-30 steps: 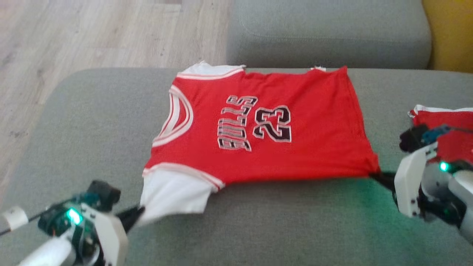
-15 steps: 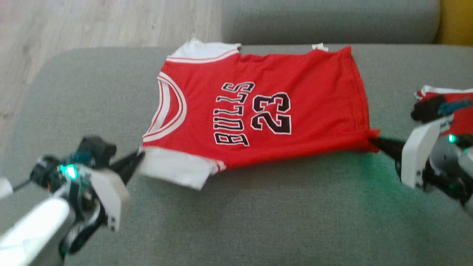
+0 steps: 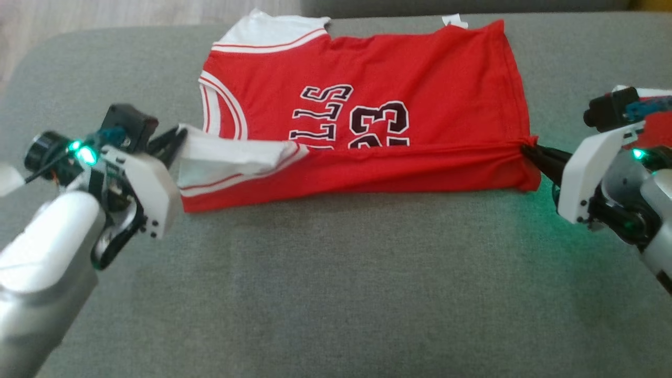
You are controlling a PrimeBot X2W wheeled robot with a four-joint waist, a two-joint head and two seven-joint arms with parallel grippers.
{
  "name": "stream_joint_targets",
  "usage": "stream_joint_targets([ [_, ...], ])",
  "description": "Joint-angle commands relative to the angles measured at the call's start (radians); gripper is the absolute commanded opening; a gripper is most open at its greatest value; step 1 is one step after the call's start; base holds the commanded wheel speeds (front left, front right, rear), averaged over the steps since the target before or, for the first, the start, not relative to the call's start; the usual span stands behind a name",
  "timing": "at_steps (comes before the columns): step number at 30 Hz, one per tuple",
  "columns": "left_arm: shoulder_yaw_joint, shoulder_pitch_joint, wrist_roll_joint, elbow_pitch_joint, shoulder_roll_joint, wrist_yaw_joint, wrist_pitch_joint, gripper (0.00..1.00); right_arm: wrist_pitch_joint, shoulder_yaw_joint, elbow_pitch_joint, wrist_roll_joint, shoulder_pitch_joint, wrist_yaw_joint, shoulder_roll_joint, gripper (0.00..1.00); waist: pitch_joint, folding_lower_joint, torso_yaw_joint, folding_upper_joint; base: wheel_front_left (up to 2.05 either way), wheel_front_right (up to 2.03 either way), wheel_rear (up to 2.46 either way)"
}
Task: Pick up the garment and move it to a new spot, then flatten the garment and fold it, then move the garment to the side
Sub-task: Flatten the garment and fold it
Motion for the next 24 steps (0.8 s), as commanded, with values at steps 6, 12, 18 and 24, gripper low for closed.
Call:
stream_joint_targets([
  [6,-0.007,-0.176,0.095,0.131,-0.016,-0.027,-0.074,0.00,-0.030,0.004,0.025,-0.026,-0.066,-0.001,0.027,0.00,0.045,-0.0002,-0.026,0.0000,0.00,0.00,0.00],
  [12,-0.033,-0.268,0.158,0.284,-0.066,-0.027,-0.151,0.00,-0.056,0.023,0.051,-0.040,-0.112,-0.001,0.062,0.00,0.080,-0.0002,-0.044,0.0000,0.00,0.00,0.00],
  [18,-0.048,-0.319,0.178,0.418,-0.127,-0.020,-0.214,0.38,-0.097,0.044,0.086,-0.058,-0.147,-0.001,0.080,0.18,0.105,-0.0002,-0.054,0.0000,0.00,0.00,0.00],
  [24,-0.019,-0.369,0.201,0.500,-0.174,0.080,-0.376,1.00,-0.260,-0.012,0.137,-0.068,-0.184,-0.001,0.116,1.00,0.114,-0.0002,-0.050,0.0000,0.00,0.00,0.00],
])
